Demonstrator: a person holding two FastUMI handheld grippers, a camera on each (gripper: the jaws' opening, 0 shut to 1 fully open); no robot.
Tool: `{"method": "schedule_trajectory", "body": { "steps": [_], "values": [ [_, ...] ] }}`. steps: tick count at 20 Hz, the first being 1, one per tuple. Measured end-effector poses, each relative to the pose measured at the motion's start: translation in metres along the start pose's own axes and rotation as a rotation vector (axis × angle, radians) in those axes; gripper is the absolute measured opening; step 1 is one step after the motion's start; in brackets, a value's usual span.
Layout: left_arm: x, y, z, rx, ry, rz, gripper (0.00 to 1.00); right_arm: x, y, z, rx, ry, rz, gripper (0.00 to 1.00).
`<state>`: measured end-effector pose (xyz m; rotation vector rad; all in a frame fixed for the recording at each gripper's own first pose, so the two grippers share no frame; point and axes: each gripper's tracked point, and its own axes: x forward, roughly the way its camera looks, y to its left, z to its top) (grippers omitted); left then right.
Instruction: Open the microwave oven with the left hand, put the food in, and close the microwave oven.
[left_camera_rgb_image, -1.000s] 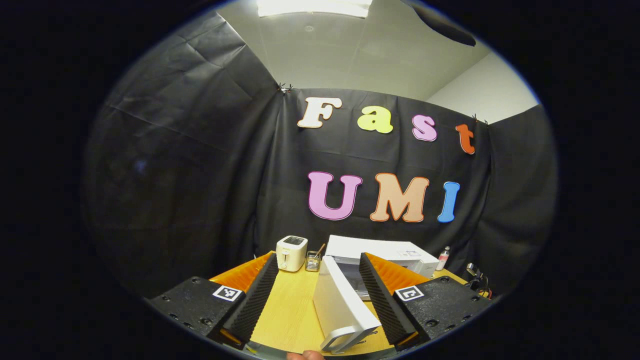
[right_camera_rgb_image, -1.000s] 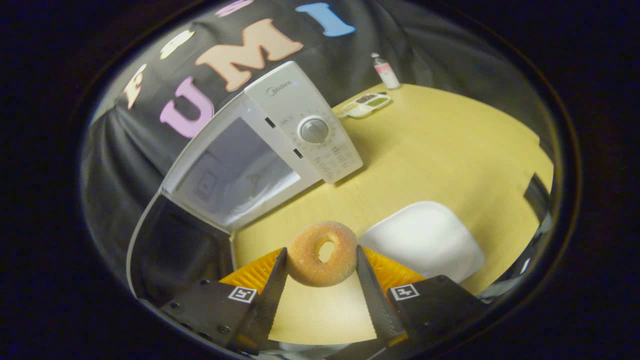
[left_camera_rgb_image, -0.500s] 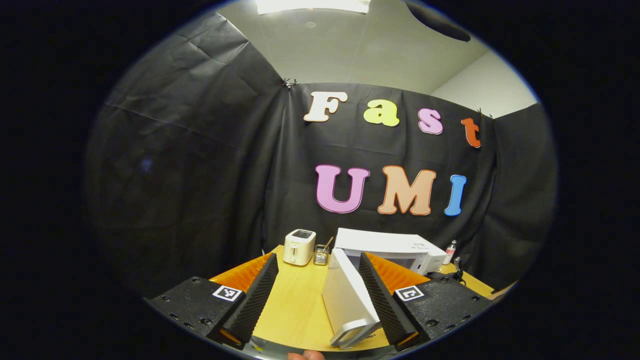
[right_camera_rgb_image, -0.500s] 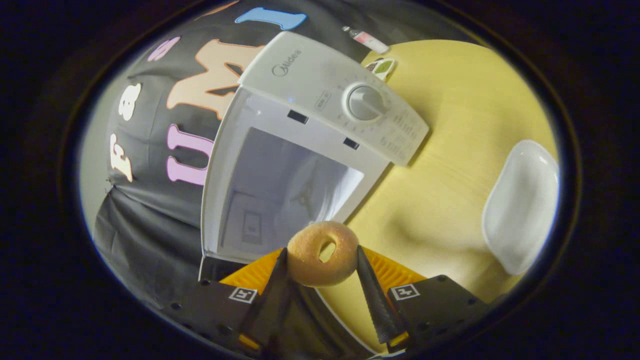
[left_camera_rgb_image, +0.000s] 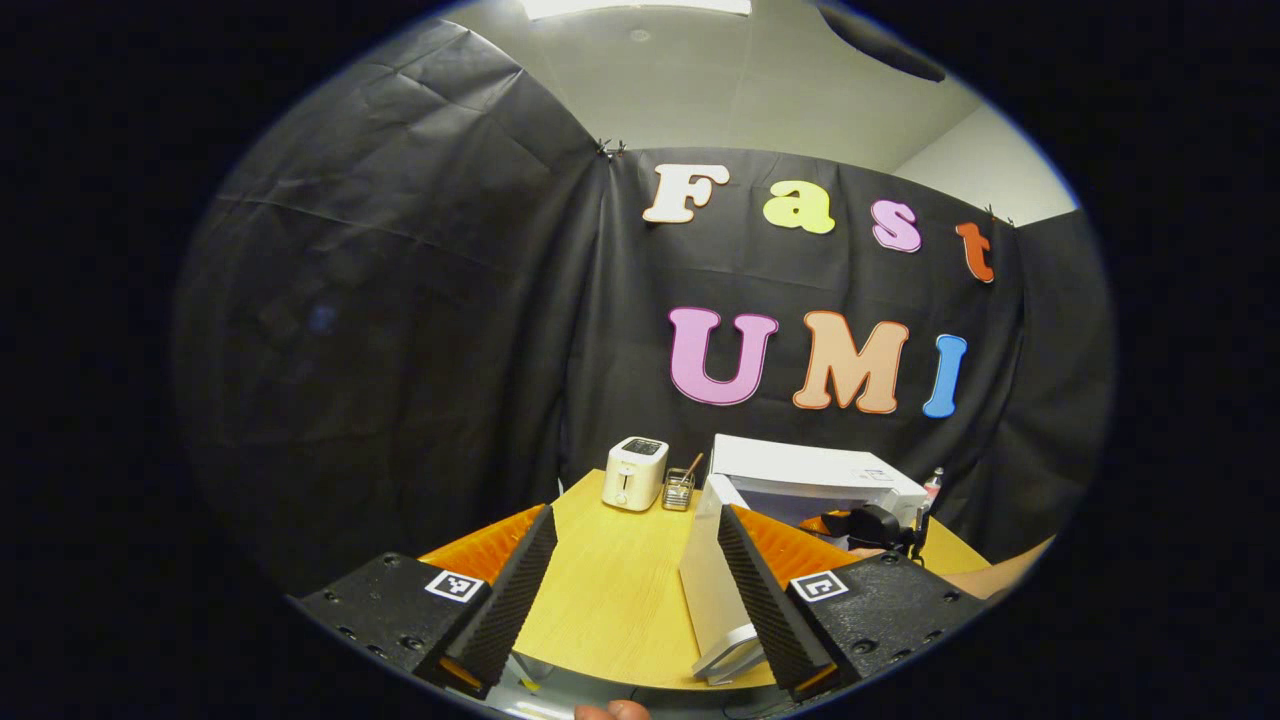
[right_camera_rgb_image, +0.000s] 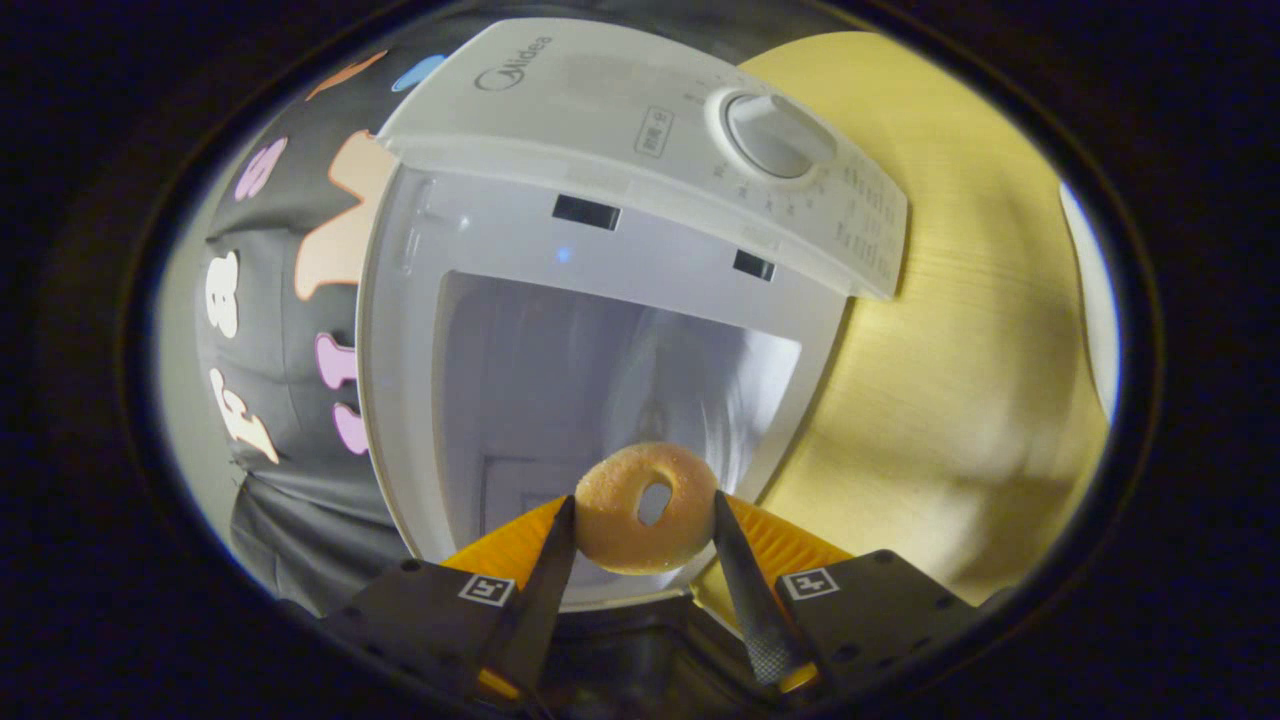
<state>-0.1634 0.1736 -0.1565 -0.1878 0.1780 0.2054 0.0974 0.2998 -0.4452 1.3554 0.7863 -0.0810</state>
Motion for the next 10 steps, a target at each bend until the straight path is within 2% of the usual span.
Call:
{"method": "schedule_trajectory", "body": {
  "steps": [4, 9, 10],
  "values": [
    [0.002, 0.007, 0.005, 0.041, -0.004, 0.015, 0.93, 0.026, -0.001, -0.001, 0.047, -0.050, -0.024, 0.75],
    [0.001, 0.014, 0.005, 0.066, 0.000, 0.041, 0.95, 0.056, -0.006, 0.006, 0.057, -0.102, -0.046, 0.75],
    [0.001, 0.017, 0.005, 0.070, 0.001, 0.051, 0.95, 0.056, -0.004, 0.005, 0.055, -0.109, -0.047, 0.81]
  ]
}}
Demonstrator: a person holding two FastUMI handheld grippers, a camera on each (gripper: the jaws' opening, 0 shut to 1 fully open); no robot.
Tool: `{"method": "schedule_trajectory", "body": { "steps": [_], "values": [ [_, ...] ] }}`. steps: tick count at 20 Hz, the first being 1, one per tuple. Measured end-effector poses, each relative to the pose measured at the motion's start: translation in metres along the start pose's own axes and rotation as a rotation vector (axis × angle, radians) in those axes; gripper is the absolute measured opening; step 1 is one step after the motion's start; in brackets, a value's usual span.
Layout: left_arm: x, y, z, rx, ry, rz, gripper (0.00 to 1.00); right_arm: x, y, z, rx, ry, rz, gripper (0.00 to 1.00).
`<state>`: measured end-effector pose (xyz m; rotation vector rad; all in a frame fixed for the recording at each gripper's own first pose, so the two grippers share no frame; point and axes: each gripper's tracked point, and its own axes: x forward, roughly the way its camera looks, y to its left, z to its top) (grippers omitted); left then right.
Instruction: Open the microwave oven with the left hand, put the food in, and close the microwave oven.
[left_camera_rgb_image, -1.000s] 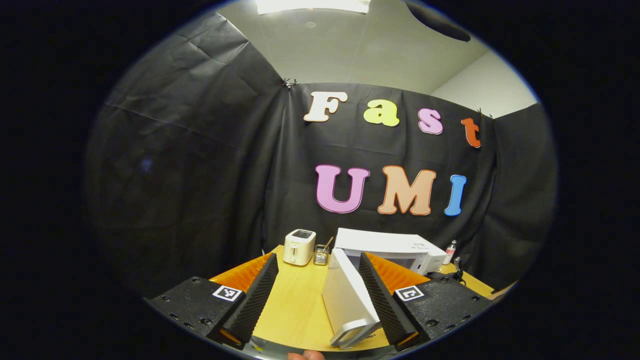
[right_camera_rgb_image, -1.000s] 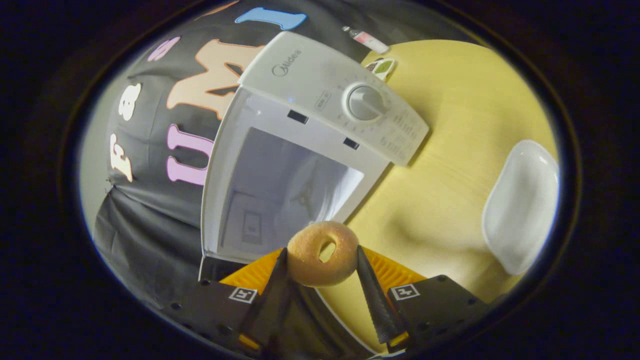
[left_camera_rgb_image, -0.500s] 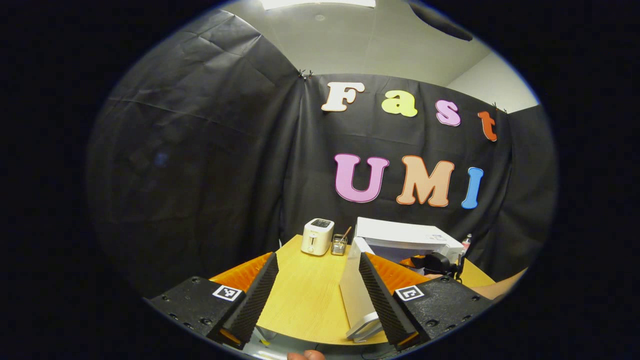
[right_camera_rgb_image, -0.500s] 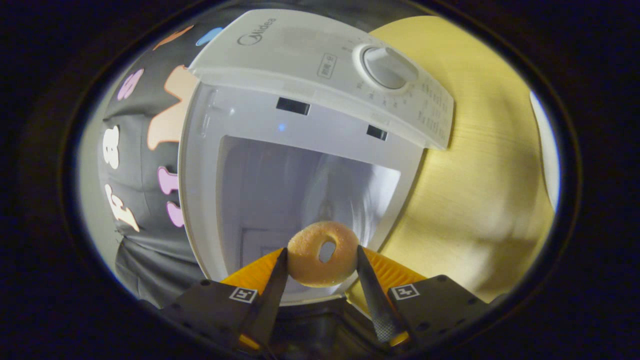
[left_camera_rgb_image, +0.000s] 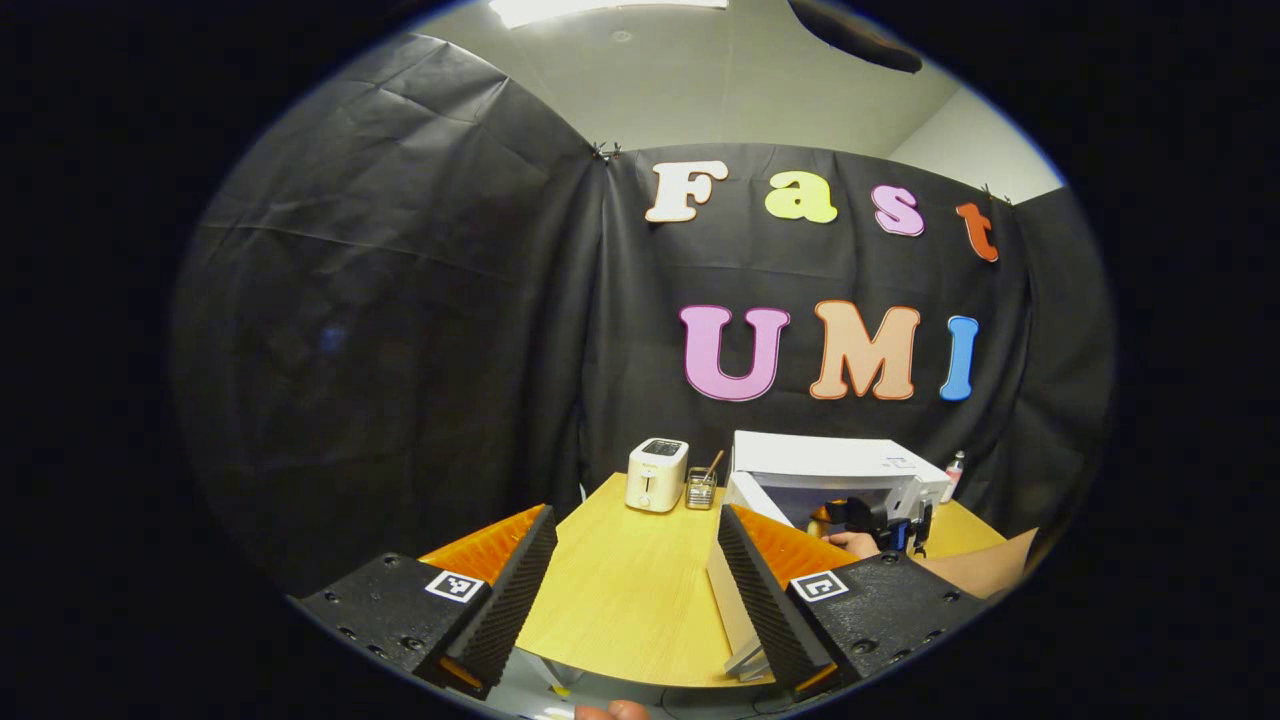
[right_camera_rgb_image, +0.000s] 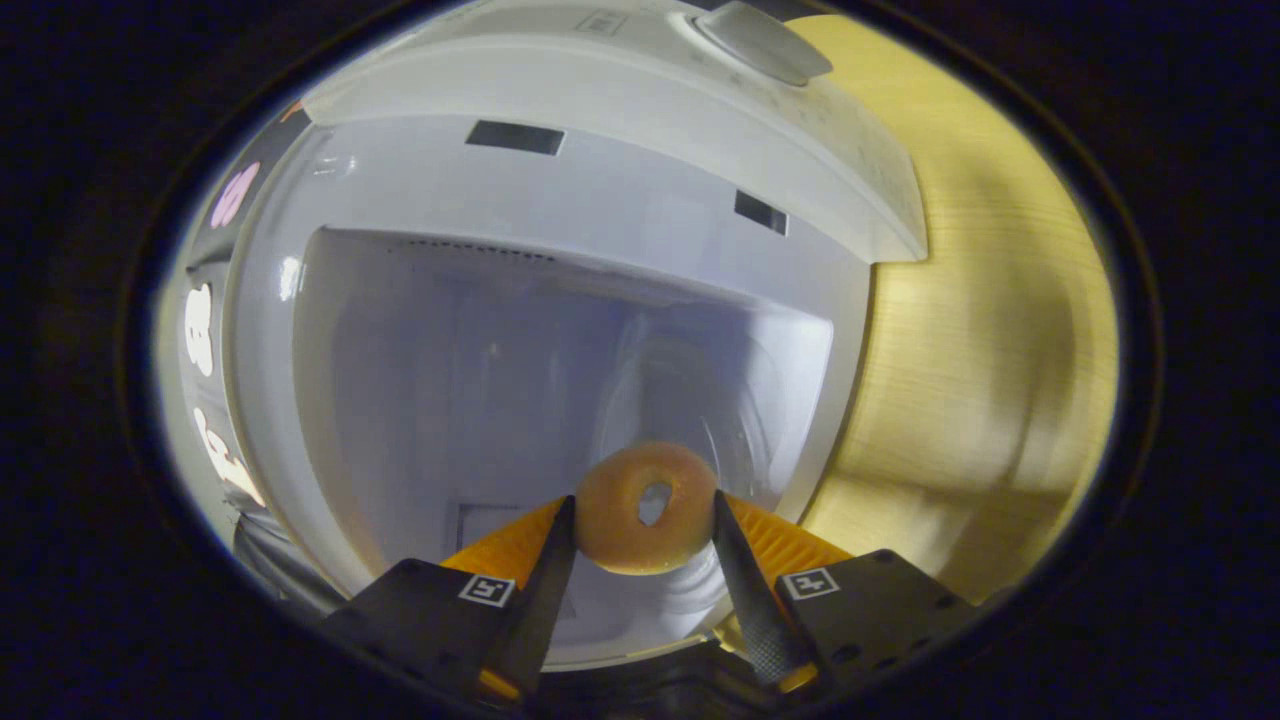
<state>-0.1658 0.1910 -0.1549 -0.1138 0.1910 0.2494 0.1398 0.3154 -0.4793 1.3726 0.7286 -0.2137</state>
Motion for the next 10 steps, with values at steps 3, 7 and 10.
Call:
{"method": "schedule_trajectory", "body": {
  "steps": [3, 7, 10],
  "values": [
    [-0.0010, 0.0064, 0.0078, 0.009, -0.027, 0.024, 0.95, 0.0020, 0.0043, 0.0026, -0.037, -0.014, 0.003, 0.75],
    [0.0006, 0.0057, 0.0070, 0.010, -0.026, 0.023, 0.93, 0.0021, 0.0097, 0.0004, -0.037, -0.015, 0.007, 0.77],
    [0.0010, 0.0061, 0.0045, 0.001, -0.022, 0.021, 0.96, -0.0035, 0.0111, 0.0023, -0.081, -0.020, 0.009, 0.84]
  ]
}}
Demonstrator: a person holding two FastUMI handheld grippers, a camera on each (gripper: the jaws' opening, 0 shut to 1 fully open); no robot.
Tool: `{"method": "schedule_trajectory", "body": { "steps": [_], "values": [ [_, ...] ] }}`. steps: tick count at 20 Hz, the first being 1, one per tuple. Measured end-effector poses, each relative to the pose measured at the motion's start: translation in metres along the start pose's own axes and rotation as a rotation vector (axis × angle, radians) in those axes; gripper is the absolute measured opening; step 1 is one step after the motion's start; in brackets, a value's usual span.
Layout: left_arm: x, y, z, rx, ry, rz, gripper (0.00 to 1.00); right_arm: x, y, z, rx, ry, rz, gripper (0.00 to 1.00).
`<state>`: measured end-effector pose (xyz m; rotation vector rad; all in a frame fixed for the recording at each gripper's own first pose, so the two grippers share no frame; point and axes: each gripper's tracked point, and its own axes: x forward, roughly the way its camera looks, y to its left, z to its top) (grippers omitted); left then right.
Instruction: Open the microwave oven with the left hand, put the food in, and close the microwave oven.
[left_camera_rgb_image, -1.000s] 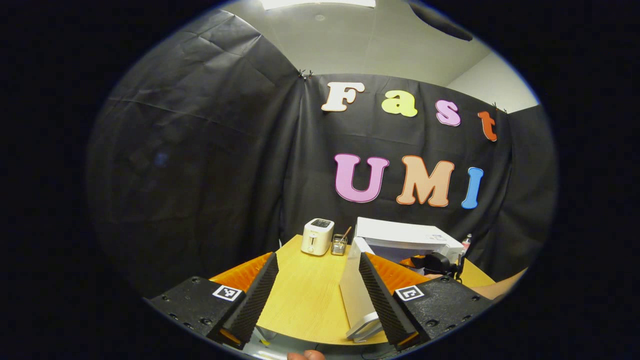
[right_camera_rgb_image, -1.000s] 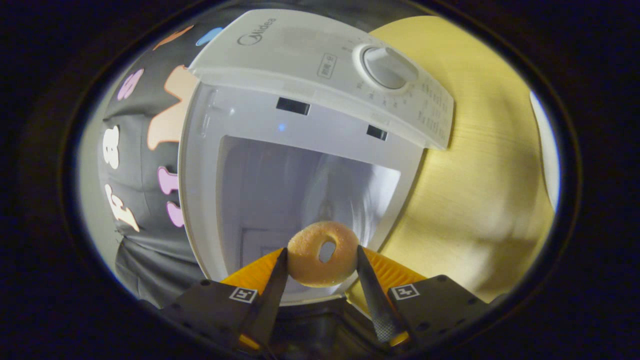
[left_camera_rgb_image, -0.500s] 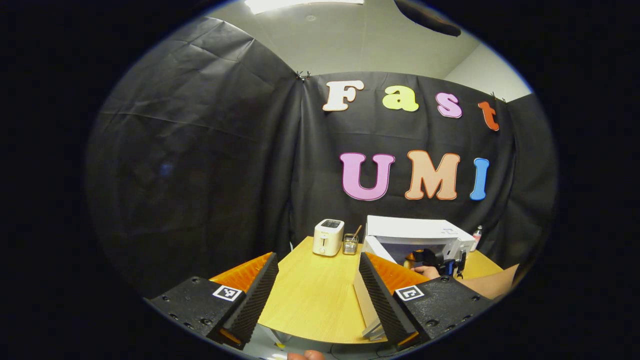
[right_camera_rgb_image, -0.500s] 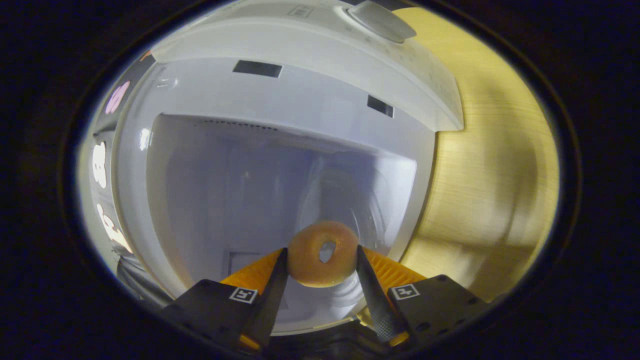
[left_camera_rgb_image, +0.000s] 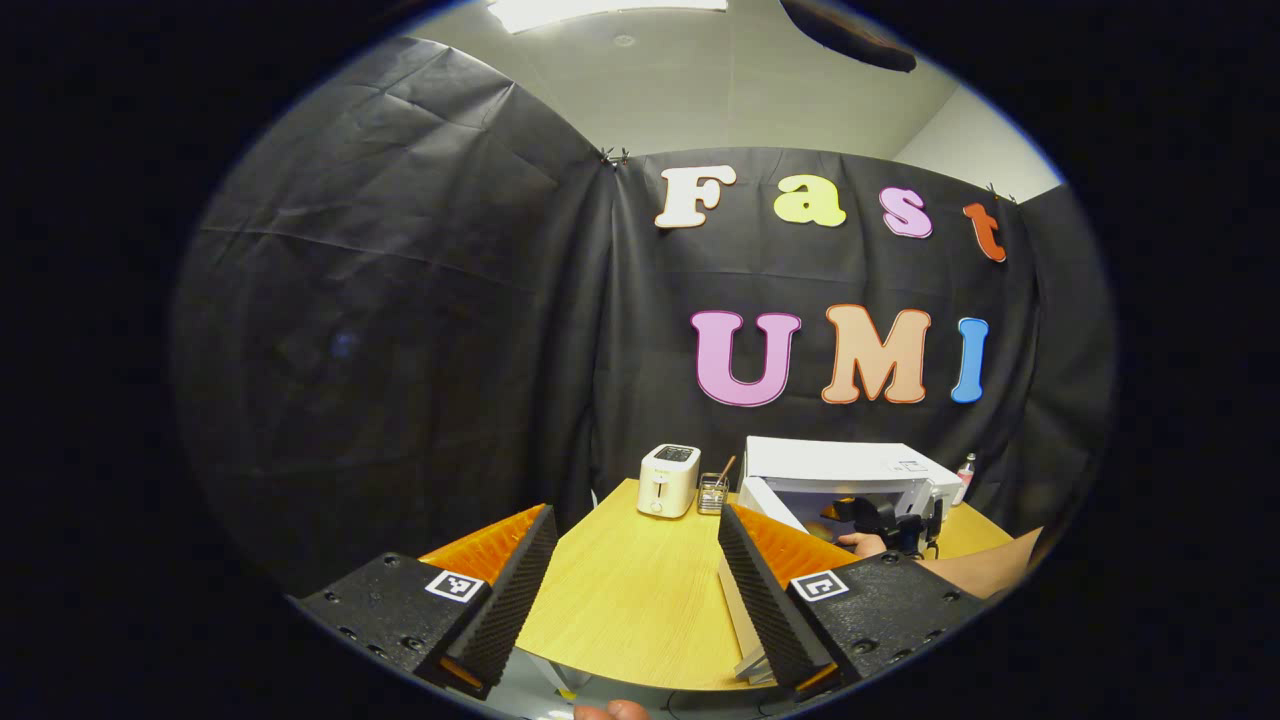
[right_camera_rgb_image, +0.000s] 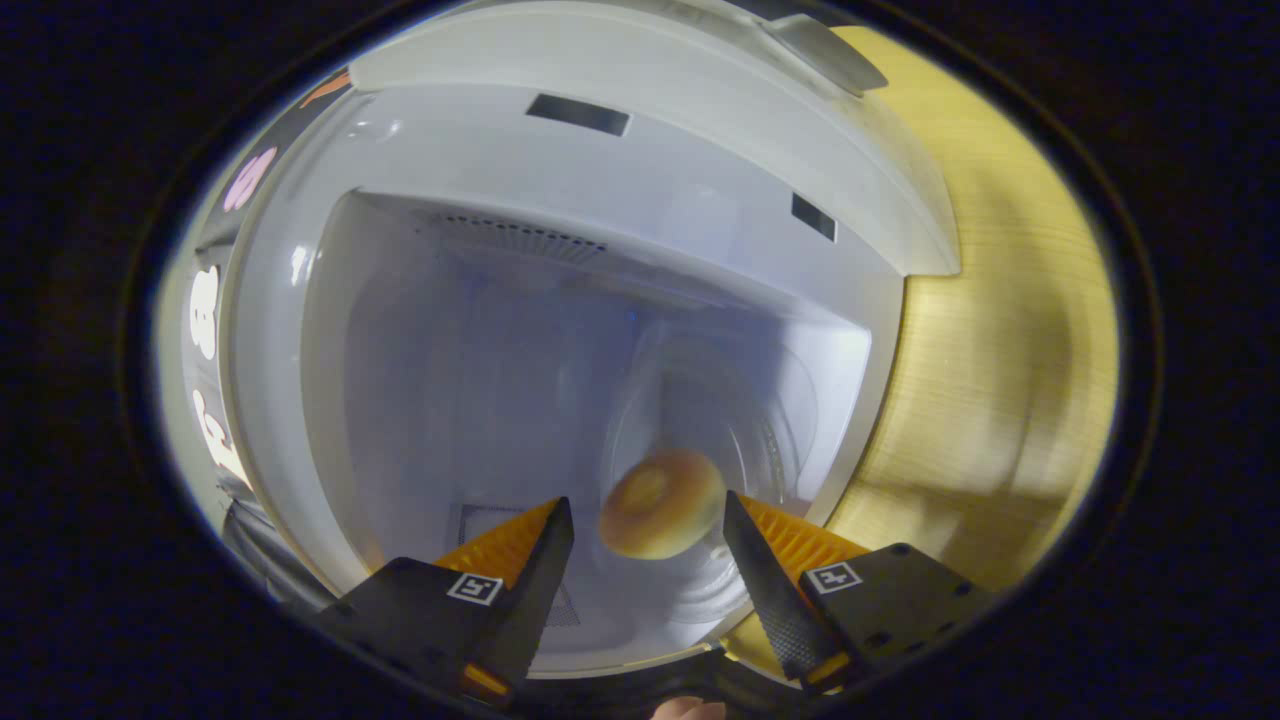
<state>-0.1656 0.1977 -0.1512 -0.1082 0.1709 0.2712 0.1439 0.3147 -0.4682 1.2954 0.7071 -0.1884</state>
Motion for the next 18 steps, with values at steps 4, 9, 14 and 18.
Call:
{"method": "schedule_trajectory", "body": {
  "steps": [4, 9, 14, 18],
  "values": [
    [-0.002, -0.002, 0.001, -0.006, -0.006, -0.008, 0.96, -0.011, -0.001, 0.002, -0.028, 0.004, -0.001, 0.84],
    [0.000, -0.011, -0.005, -0.022, -0.001, -0.036, 0.94, -0.043, -0.003, -0.003, -0.133, 0.048, 0.025, 0.84],
    [0.004, -0.024, -0.015, -0.016, 0.006, -0.081, 0.94, -0.089, -0.014, 0.014, -0.366, 0.077, 0.081, 0.84],
    [0.008, -0.040, -0.022, -0.027, 0.012, -0.129, 0.96, -0.141, -0.004, 0.040, -0.611, 0.058, 0.160, 0.84]
  ]
}}
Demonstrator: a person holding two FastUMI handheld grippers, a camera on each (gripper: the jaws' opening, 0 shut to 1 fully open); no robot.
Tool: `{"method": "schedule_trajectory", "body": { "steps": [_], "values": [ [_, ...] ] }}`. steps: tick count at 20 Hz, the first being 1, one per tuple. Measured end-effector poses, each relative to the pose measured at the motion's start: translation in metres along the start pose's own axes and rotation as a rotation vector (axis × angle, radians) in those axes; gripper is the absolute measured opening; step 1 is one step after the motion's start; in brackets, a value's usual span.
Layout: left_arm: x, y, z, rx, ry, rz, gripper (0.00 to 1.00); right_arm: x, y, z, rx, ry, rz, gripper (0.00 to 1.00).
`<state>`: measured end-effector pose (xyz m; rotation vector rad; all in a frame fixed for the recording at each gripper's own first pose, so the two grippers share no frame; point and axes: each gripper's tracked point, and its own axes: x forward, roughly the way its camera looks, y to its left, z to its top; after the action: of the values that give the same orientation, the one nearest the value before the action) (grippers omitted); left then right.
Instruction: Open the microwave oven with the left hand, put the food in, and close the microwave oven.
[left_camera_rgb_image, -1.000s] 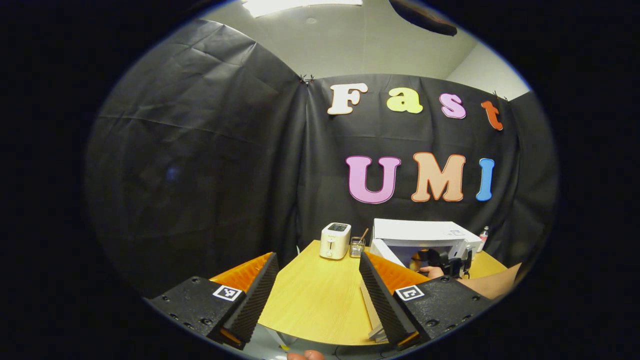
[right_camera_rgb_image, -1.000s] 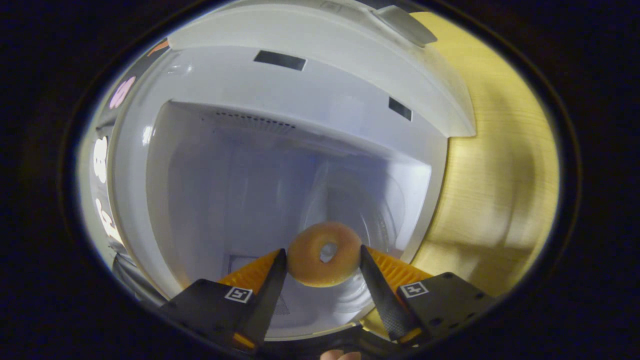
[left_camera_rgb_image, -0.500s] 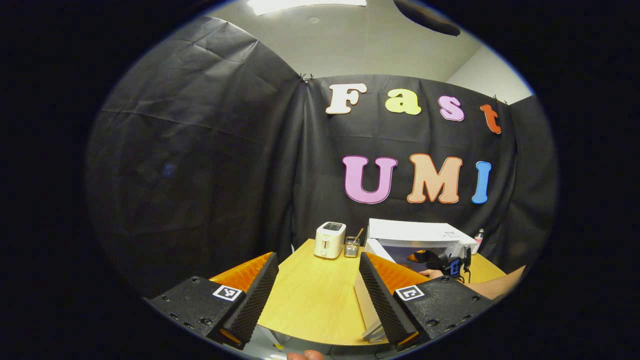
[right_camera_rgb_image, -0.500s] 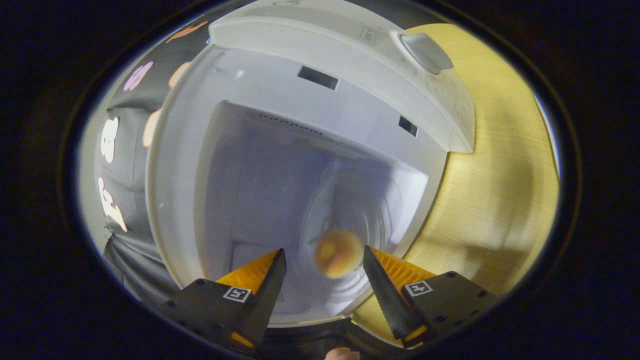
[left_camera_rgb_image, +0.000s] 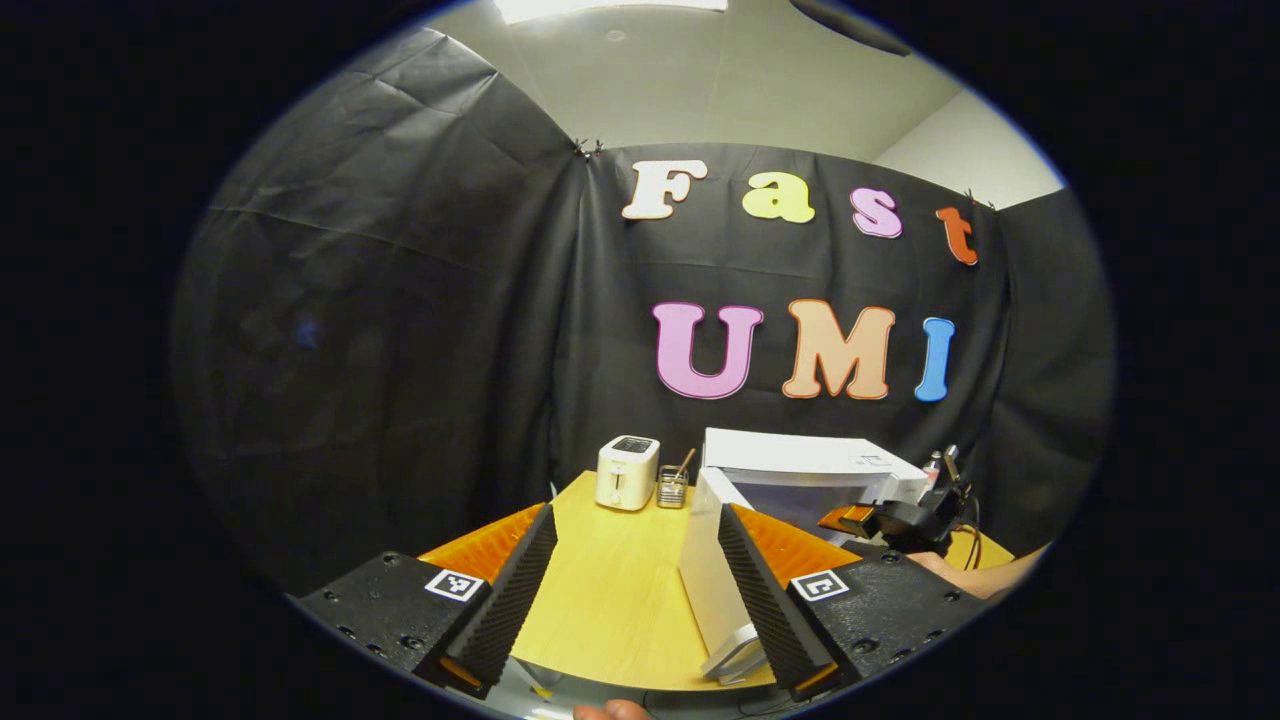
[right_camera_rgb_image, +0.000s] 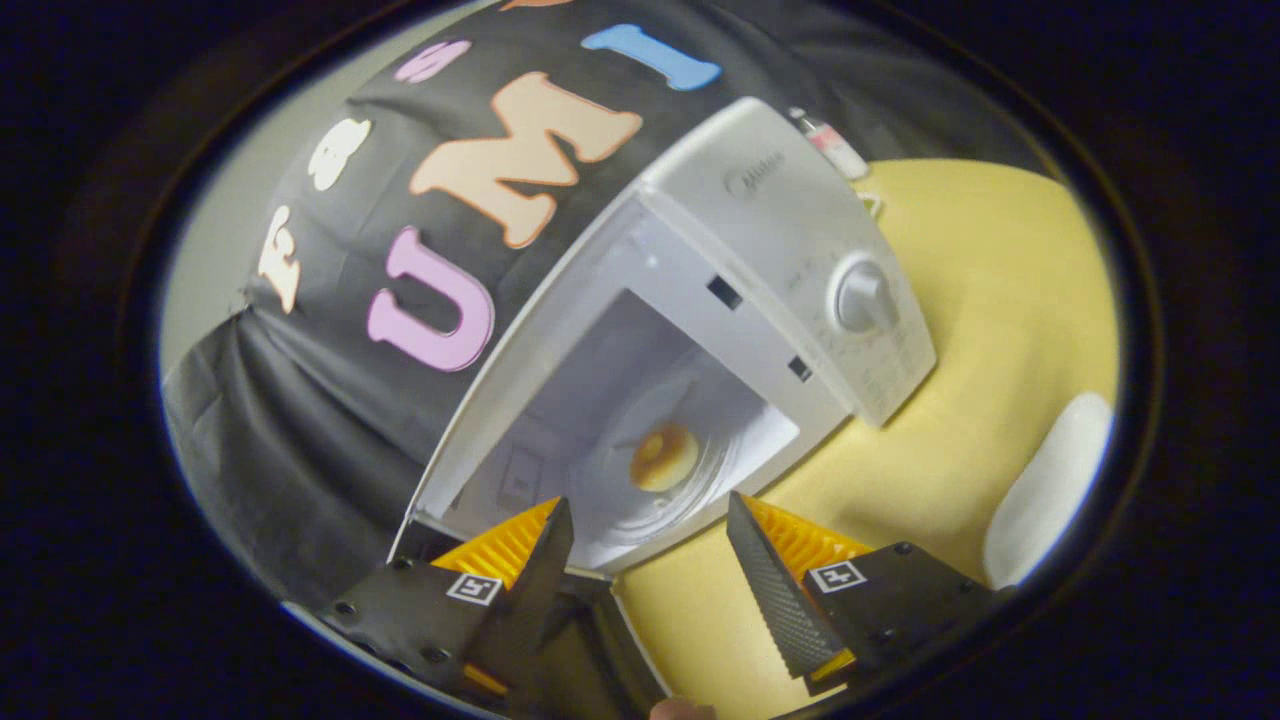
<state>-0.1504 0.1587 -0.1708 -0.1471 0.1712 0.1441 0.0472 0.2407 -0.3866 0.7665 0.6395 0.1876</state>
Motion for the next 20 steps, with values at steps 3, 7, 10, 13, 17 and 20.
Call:
{"method": "schedule_trajectory", "body": {
  "steps": [3, 7, 10, 13, 17, 20],
  "values": [
    [0.006, -0.010, -0.001, 0.009, -0.005, -0.035, 0.96, -0.047, 0.009, 0.028, -0.192, -0.040, 0.039, 0.84],
    [0.013, -0.021, -0.004, 0.024, -0.011, -0.073, 0.96, -0.103, 0.022, 0.064, -0.378, -0.120, 0.071, 0.95],
    [0.016, -0.025, -0.015, 0.034, 0.003, -0.094, 0.96, -0.145, 0.031, 0.091, -0.499, -0.190, 0.058, 0.95],
    [0.016, -0.024, -0.035, 0.045, 0.038, -0.099, 0.96, -0.181, 0.033, 0.114, -0.579, -0.257, 0.033, 0.96],
    [0.015, -0.022, -0.055, 0.041, 0.083, -0.109, 0.96, -0.225, 0.034, 0.144, -0.683, -0.355, -0.021, 0.89],
    [0.012, -0.021, -0.071, 0.048, 0.114, -0.132, 0.94, -0.246, 0.051, 0.159, -0.750, -0.432, -0.001, 0.92]
  ]
}}
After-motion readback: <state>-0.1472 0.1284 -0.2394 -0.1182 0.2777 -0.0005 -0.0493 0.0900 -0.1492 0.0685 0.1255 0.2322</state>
